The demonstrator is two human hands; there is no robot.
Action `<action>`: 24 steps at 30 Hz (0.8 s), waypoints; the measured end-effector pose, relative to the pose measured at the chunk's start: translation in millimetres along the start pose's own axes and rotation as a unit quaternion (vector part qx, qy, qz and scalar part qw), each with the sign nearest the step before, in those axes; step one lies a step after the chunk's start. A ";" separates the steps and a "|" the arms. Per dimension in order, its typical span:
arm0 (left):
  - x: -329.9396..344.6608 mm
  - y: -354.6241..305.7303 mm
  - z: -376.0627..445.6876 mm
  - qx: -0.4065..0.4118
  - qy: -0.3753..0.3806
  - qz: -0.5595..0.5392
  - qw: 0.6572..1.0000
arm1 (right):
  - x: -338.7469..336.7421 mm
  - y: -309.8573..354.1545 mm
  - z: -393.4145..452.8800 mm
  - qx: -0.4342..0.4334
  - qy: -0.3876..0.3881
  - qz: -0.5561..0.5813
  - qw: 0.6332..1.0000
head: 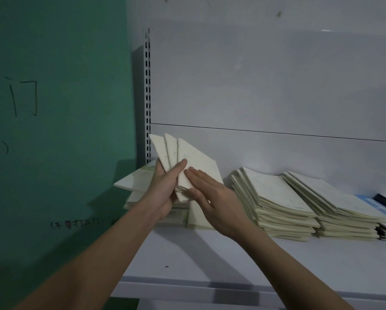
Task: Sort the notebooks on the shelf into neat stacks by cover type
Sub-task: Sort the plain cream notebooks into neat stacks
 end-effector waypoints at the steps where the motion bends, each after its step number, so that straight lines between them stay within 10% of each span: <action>1: 2.5 1.6 0.7 0.012 -0.009 0.004 1.000 | -4.6 -3.7 0.5 0.002 0.016 0.025 1.000; 14: 74.7 64.9 8.5 -0.063 -0.050 -0.044 0.996 | -61.2 -117.5 -34.0 0.374 -0.050 0.298 0.877; 19: 110.2 86.9 19.8 -0.087 0.014 0.035 0.996 | -84.3 -157.3 -52.0 0.380 -0.037 0.225 0.896; 24: 128.9 118.0 45.5 -0.071 0.010 0.285 0.956 | -81.8 -190.6 -59.1 0.303 0.140 -0.085 0.939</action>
Point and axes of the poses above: each hand's wrist, its own z-axis towards the middle knuckle, its own x-axis out of the palm, y = z × x, the point moved 2 cm from there along z, towards the middle knuckle, and after that the axes turned 12 degrees about -z, right-handed, at the moved point
